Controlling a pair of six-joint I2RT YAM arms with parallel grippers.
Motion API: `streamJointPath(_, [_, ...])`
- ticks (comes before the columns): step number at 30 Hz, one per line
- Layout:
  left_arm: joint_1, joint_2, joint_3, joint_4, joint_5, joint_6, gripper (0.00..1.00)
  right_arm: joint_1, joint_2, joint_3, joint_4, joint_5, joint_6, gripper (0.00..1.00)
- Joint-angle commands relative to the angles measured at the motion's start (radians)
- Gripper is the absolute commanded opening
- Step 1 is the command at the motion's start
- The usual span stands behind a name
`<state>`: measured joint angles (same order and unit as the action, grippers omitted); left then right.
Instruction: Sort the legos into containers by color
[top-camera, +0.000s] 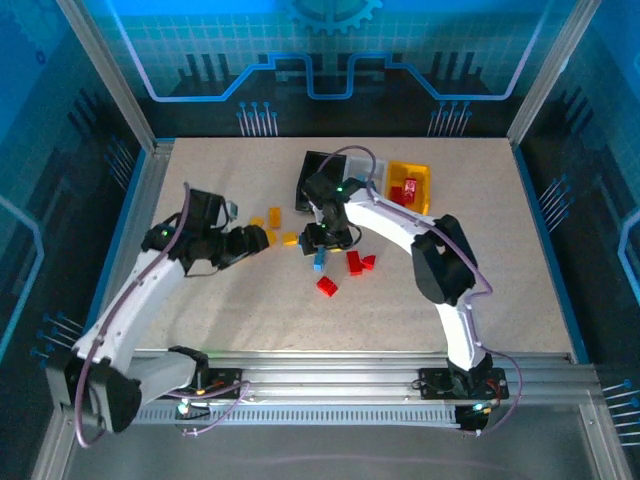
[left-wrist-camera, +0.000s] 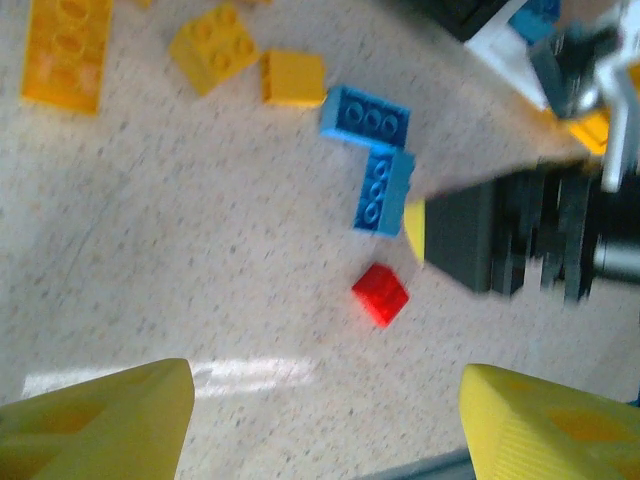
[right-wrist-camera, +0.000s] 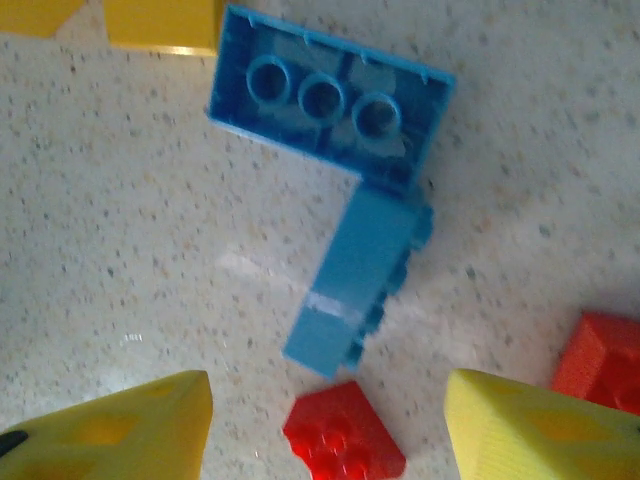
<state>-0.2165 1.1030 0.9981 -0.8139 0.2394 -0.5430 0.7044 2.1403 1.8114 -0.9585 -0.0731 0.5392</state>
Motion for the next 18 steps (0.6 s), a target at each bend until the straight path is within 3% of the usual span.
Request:
streamJointPath(1, [0.007,-0.079,-0.069,-0.036,0.006,-0.007,0.71,0.02,0.079,0.13,-0.139,0.062,0.023,0.65])
streamJointPath(6, [0.007,-0.186,-0.142,-0.056,0.023,-0.027,0.71,0.035,0.148,0.219,-0.203,0.132,0.075,0.63])
streamJointPath(12, [0.002,-0.275,-0.178,-0.126,0.018,0.048,0.72,0.061,0.226,0.272,-0.248,0.164,0.128,0.59])
streamJointPath(18, [-0.065,-0.32,-0.19,-0.11,0.019,0.052,0.73,0.082,0.244,0.256,-0.248,0.2,0.17,0.53])
